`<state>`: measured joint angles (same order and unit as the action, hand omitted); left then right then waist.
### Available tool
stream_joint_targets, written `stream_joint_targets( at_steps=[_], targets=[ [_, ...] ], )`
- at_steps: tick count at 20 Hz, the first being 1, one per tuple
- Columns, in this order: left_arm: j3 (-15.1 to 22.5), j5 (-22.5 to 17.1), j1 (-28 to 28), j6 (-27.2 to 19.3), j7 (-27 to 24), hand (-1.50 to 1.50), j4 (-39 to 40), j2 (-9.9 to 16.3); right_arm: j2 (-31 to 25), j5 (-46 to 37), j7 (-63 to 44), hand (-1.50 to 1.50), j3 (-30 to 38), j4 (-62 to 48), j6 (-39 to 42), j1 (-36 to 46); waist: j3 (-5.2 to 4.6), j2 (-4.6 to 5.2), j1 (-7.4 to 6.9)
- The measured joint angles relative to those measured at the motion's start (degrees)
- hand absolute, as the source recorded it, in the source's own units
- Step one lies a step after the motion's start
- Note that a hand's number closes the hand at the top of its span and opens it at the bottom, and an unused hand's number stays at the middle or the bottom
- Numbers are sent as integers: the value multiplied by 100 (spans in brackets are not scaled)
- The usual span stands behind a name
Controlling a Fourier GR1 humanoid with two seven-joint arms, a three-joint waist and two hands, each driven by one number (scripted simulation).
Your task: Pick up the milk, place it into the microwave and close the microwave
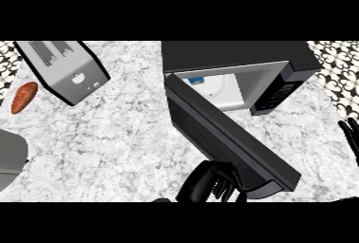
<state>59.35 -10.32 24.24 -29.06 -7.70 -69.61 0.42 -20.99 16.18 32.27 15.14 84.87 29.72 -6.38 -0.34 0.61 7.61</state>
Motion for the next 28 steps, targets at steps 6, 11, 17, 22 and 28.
stream_joint_targets(
  at_steps=[6,11,17,22,28],
  targets=[
    [-125,-575,613,-520,-246,150,179,-3,-259,386,-420,-150,-177,510,364,83,-10,52,211],
    [-318,-1041,1152,-764,-318,150,451,-8,-394,676,-669,-150,-304,838,566,120,-6,110,450],
    [-638,-1579,1706,-1044,-318,150,846,-22,-527,1077,-906,-150,-353,1100,721,206,-2,185,697],
    [-1043,-2052,2041,-1231,-495,150,1050,-38,-607,1391,-1059,-150,-379,1252,818,251,-15,257,865],
    [-1497,-2574,2357,-1240,-845,150,1330,-43,-747,1700,-1216,-150,-368,1368,914,310,-20,350,1027]
  ],
)
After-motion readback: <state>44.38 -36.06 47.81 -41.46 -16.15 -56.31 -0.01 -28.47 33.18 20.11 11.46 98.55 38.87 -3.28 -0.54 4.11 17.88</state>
